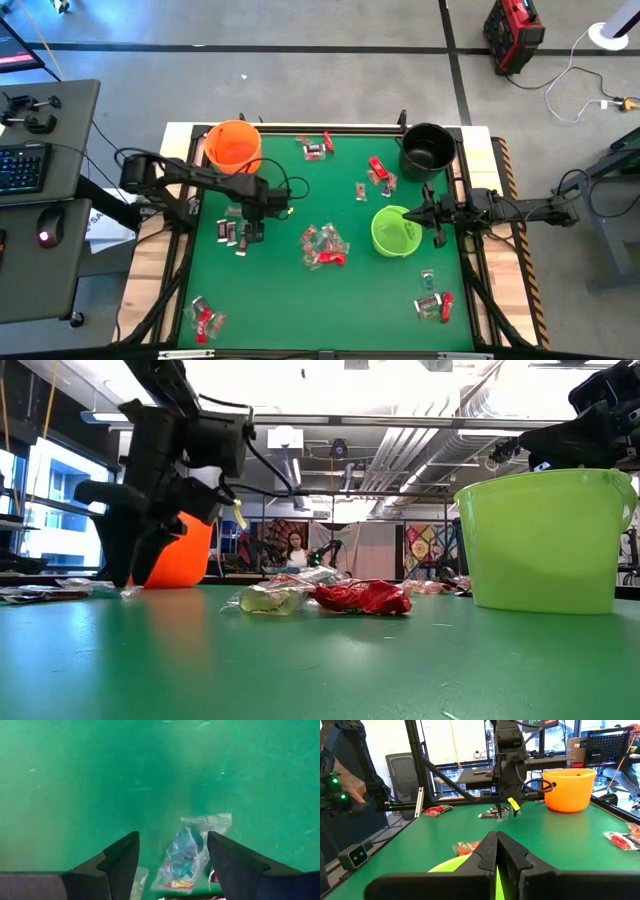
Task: Sort candy by brand, put in halloween buckets
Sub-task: Put the blue gummy into the orange bucket, then put the orange gummy into the orange bucket
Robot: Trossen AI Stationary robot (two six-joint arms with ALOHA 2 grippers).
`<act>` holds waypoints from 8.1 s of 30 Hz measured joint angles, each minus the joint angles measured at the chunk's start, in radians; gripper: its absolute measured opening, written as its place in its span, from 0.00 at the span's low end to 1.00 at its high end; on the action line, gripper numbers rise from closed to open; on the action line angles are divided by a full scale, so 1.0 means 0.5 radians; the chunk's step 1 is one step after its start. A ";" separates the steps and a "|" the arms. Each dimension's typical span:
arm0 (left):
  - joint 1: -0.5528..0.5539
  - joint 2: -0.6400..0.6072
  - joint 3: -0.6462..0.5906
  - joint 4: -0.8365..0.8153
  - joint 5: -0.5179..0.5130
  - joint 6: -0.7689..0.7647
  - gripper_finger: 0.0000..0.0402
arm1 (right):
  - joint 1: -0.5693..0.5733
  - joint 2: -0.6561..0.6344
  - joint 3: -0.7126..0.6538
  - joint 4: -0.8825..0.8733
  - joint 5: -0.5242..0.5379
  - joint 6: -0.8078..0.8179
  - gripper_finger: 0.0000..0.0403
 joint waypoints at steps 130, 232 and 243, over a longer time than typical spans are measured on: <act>-1.439 -0.793 0.049 0.198 0.592 -2.241 0.54 | 0.000 0.001 0.000 0.000 0.000 0.000 0.00; 1.453 -0.768 0.429 0.106 -0.439 -0.077 0.55 | 0.000 0.000 0.000 0.000 0.000 0.000 0.00; 1.418 -0.501 0.892 -0.004 -0.036 -0.063 0.55 | 0.001 0.000 0.000 -0.001 0.000 0.000 0.00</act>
